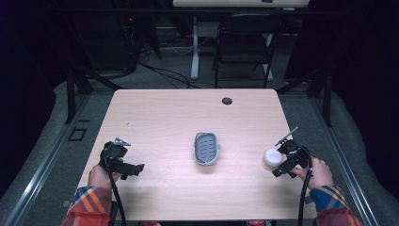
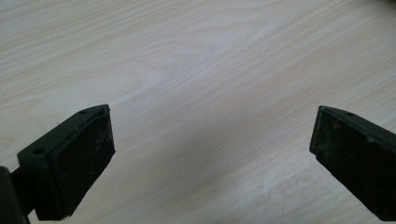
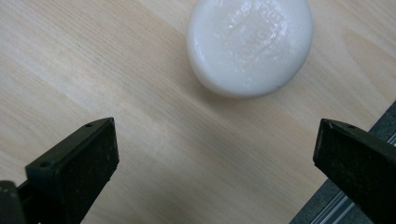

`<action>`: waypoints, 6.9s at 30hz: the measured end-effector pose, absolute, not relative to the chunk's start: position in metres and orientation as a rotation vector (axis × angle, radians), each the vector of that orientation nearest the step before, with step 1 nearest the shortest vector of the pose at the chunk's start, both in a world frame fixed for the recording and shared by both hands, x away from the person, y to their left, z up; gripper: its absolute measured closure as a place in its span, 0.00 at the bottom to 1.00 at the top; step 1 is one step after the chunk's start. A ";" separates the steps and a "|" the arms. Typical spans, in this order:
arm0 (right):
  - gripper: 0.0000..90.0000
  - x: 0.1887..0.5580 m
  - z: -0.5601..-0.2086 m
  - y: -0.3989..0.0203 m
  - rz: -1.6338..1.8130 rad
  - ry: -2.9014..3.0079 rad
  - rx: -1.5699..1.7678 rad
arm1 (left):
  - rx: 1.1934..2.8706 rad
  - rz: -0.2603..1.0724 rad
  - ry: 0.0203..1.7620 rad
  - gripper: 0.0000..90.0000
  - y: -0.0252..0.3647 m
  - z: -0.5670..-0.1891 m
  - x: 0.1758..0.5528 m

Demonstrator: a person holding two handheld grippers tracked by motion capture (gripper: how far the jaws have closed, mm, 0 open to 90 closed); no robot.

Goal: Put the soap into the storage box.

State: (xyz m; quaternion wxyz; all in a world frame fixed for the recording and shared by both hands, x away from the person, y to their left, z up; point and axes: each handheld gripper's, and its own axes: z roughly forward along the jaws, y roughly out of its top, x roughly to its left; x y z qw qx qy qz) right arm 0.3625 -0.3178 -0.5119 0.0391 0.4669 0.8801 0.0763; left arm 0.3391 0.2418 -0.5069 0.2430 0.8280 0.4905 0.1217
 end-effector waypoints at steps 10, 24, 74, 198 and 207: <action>0.00 0.371 -0.512 -0.315 0.294 2.666 1.452 | 2.260 0.328 1.342 0.00 0.240 -0.507 0.339; 0.00 0.390 -0.515 -0.312 0.245 2.702 1.443 | 2.266 0.323 1.338 0.00 0.240 -0.508 0.340; 0.26 0.423 -0.534 -0.298 0.055 2.764 1.434 | 2.281 0.313 1.333 0.00 0.238 -0.509 0.340; 0.26 0.450 -0.461 -0.169 0.212 2.839 1.066 | 2.301 0.297 1.301 0.00 0.235 -0.509 0.343; 0.26 0.451 -0.454 -0.161 0.210 2.847 1.037 | 2.302 0.297 1.301 0.00 0.235 -0.509 0.343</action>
